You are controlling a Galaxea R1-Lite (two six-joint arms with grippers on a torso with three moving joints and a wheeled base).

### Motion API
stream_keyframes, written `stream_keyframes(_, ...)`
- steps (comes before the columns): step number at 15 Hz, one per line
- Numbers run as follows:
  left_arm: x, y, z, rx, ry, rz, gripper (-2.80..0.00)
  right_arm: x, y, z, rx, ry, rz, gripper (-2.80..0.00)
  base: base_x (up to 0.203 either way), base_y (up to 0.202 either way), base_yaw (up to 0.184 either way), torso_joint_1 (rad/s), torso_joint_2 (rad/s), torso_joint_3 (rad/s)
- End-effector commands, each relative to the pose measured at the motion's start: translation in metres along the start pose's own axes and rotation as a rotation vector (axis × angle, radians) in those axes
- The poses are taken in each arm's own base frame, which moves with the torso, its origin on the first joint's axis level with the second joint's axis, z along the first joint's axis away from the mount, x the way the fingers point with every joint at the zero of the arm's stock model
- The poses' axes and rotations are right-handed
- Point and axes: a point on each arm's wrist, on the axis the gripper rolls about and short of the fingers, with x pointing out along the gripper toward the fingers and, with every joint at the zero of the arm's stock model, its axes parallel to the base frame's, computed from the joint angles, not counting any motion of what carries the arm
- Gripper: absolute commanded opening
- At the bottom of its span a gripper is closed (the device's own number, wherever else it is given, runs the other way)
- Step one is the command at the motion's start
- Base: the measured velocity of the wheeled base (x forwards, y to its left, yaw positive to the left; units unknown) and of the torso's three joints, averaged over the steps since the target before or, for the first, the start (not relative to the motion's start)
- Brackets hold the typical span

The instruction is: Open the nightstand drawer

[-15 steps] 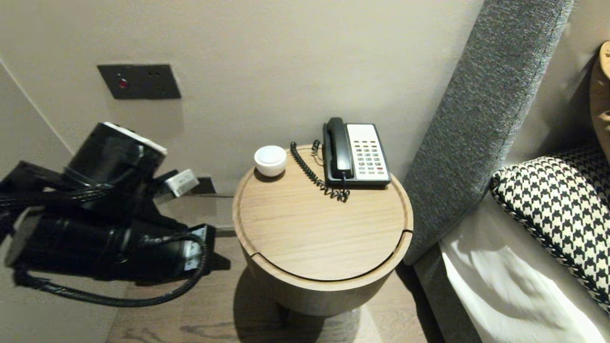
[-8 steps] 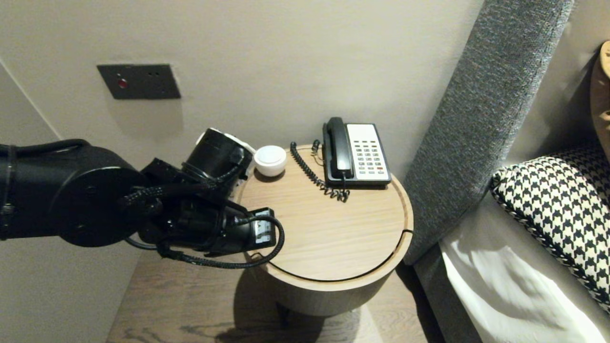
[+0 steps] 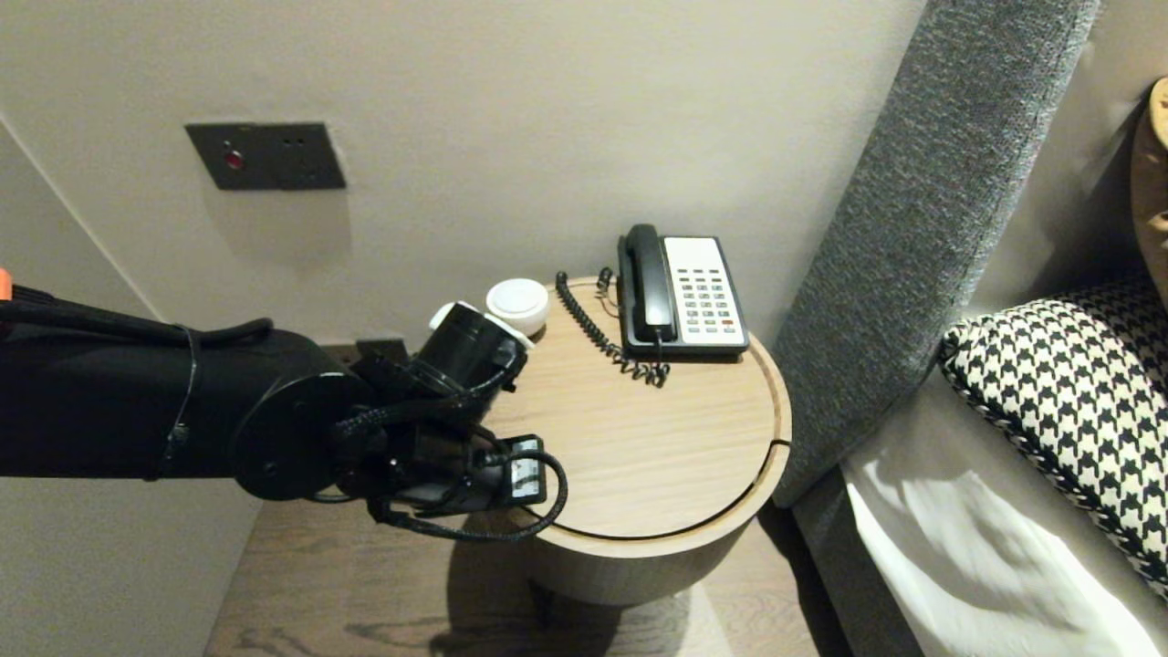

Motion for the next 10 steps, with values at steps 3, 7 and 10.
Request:
stream_keyframes(3, 0.006, 0.002, -0.013, -0.001, 0.03, 0.012, -2.8, 0.002, 0.0, -0.011, 0.0, 0.041, 0.0, -2.8, 0.0, 0.0, 0.0, 0.0, 0.0, 0.0)
stream_keyframes(7, -0.004, -0.003, -0.016, 0.002, 0.013, -0.016, -2.8, 0.002, 0.0, -0.011, 0.0, 0.041, 0.0, -2.8, 0.0, 0.0, 0.0, 0.0, 0.0, 0.0)
stream_keyframes(10, 0.004, 0.003, -0.026, -0.021, 0.035, 0.036, -2.8, 0.002, 0.0, -0.011, 0.0, 0.041, 0.0, -2.8, 0.0, 0.0, 0.0, 0.0, 0.0, 0.0)
